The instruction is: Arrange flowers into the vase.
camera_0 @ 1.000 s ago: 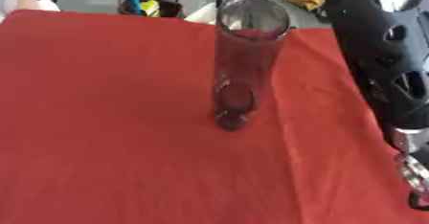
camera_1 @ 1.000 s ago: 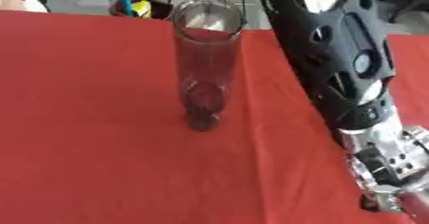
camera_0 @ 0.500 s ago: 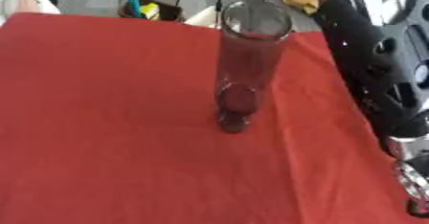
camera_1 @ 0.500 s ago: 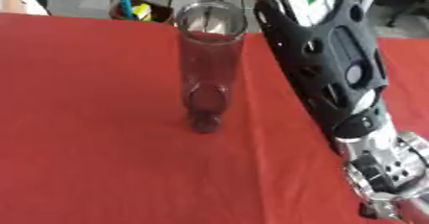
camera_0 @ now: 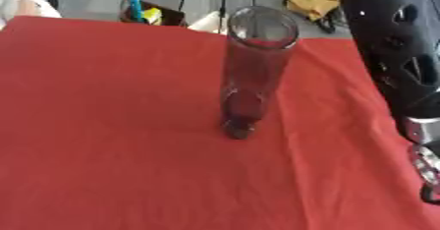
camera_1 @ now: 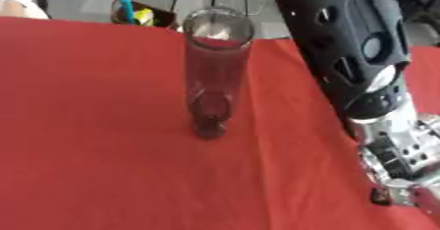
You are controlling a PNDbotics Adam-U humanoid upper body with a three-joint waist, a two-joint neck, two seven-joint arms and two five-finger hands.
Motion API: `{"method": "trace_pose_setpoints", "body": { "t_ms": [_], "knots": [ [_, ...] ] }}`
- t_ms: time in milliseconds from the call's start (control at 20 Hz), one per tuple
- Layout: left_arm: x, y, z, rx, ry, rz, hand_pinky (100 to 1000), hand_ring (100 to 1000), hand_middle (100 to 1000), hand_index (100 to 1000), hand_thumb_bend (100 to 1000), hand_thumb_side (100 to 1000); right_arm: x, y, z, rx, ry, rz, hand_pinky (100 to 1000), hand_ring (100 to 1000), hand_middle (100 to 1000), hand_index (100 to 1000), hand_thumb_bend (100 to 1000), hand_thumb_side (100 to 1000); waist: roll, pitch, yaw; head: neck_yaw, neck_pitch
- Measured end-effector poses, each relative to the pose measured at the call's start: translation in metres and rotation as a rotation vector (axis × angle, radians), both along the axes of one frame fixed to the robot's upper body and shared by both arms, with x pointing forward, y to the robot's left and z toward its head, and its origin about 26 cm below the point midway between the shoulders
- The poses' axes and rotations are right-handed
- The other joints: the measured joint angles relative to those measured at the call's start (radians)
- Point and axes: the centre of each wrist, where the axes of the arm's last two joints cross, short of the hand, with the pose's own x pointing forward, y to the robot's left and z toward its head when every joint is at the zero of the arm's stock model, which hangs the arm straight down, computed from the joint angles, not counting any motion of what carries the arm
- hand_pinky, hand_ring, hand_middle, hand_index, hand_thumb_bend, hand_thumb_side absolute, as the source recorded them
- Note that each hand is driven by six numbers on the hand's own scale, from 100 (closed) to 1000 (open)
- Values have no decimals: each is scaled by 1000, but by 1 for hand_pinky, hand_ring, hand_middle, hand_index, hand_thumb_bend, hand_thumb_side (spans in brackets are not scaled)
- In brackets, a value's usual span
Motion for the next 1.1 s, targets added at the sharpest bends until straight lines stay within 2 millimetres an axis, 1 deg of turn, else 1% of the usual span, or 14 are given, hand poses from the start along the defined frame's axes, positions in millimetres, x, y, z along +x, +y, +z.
{"method": "trace_pose_setpoints", "body": {
  "t_ms": [200, 400, 600, 700, 750, 800, 950, 1000, 1100],
  "knots": [
    [0, 0, -1, 3, 5, 1, 721, 859, 852, 960, 100, 969, -1, 0, 4, 4, -3, 3, 100, 100, 100, 100, 100, 609, -1, -8, -1, 0, 0],
    [0, 0, -1, 4, 7, 1, 721, 859, 853, 960, 100, 968, -1, -1, 4, 8, 49, 24, 100, 100, 100, 100, 100, 601, -1, -14, -6, 5, 4],
    [0, 0, -1, 3, 9, 2, 721, 860, 854, 960, 100, 968, -10, 0, -1, 6, 101, 45, 100, 100, 100, 100, 100, 597, 2, -32, -14, 12, 19],
    [0, 0, -1, 2, 10, 2, 722, 862, 854, 960, 100, 968, -16, 1, -4, -5, 117, 70, 100, 100, 100, 100, 100, 593, 5, -41, -17, 18, 19],
    [0, 0, -1, 2, 10, 2, 722, 862, 855, 960, 100, 968, -20, 2, -5, -13, 122, 87, 100, 100, 100, 100, 100, 593, 6, -46, -18, 21, 17],
    [0, 1, -1, 1, 10, 1, 722, 863, 855, 960, 100, 968, -23, 2, -6, -21, 125, 103, 100, 100, 100, 100, 100, 592, 7, -51, -17, 22, 8],
    [-1, 1, -2, -1, 13, 1, 722, 863, 855, 960, 100, 968, -31, 4, -7, -39, 132, 143, 100, 100, 100, 100, 100, 590, 14, -61, -14, 22, -29],
    [-1, 1, -2, -1, 14, 1, 722, 863, 855, 960, 100, 968, -33, 4, -8, -42, 135, 152, 100, 100, 100, 100, 100, 589, 16, -64, -12, 22, -37],
    [-1, 1, -3, -2, 17, 2, 722, 863, 855, 960, 100, 968, -35, 5, -9, -47, 142, 165, 100, 100, 100, 100, 100, 588, 18, -68, -11, 21, -40]
  ]
}}
